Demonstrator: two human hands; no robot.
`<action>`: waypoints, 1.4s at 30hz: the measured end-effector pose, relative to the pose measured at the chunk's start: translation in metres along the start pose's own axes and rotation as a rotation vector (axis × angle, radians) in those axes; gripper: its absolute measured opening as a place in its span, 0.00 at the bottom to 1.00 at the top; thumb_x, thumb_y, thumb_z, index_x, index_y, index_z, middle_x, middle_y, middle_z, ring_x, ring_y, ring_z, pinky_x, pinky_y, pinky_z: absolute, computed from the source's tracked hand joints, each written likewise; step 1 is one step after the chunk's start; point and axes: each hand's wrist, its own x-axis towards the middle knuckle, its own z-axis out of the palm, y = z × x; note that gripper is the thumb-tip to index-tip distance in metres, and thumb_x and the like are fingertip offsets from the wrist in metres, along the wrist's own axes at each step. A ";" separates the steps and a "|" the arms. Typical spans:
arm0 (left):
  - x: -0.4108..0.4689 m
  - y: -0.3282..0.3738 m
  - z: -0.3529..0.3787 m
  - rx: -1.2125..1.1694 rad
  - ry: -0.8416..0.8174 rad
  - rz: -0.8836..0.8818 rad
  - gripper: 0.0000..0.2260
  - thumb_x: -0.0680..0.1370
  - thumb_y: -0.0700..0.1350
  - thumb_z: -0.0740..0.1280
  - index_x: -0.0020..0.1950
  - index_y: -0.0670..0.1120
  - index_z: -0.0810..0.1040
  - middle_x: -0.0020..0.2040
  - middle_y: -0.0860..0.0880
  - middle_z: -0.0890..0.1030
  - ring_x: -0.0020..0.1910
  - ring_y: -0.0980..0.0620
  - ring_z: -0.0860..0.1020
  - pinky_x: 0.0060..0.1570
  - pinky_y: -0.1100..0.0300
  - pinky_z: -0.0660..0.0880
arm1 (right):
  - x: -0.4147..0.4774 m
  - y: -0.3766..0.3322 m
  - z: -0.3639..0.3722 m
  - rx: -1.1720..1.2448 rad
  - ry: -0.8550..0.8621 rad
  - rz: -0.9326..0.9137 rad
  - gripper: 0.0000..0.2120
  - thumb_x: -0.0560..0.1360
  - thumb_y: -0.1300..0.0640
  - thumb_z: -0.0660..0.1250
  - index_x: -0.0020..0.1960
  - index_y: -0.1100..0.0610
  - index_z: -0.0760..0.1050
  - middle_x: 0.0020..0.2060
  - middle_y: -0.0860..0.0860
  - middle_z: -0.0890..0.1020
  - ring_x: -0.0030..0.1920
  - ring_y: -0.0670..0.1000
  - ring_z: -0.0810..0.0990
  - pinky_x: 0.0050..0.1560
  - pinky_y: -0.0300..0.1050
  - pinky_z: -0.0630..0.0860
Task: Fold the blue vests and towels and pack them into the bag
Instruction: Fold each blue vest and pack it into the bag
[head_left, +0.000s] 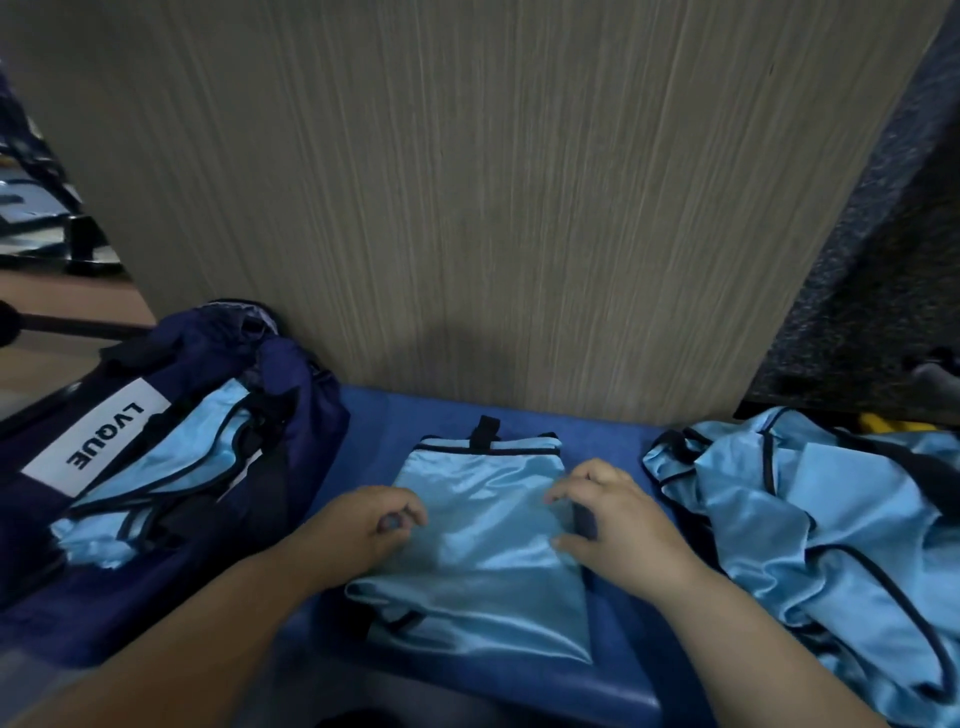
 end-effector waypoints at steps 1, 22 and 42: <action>-0.004 -0.005 0.000 -0.068 -0.026 0.005 0.19 0.76 0.43 0.69 0.45 0.71 0.77 0.46 0.65 0.79 0.47 0.58 0.78 0.48 0.69 0.72 | -0.002 0.000 0.001 0.060 -0.044 -0.031 0.17 0.70 0.57 0.74 0.52 0.38 0.78 0.49 0.36 0.73 0.52 0.38 0.71 0.56 0.35 0.69; -0.029 -0.019 -0.008 -0.009 -0.381 0.207 0.36 0.66 0.44 0.76 0.57 0.80 0.63 0.67 0.69 0.59 0.70 0.63 0.57 0.62 0.80 0.50 | -0.049 -0.003 0.016 0.038 -0.302 -0.091 0.26 0.66 0.46 0.78 0.52 0.20 0.70 0.64 0.27 0.63 0.67 0.28 0.56 0.65 0.24 0.52; 0.009 -0.013 0.003 -0.619 0.170 -0.261 0.05 0.79 0.50 0.65 0.50 0.54 0.80 0.44 0.56 0.83 0.43 0.57 0.79 0.46 0.60 0.74 | -0.001 -0.008 0.032 0.543 0.242 0.356 0.12 0.80 0.52 0.64 0.43 0.56 0.80 0.35 0.52 0.81 0.38 0.46 0.75 0.40 0.36 0.71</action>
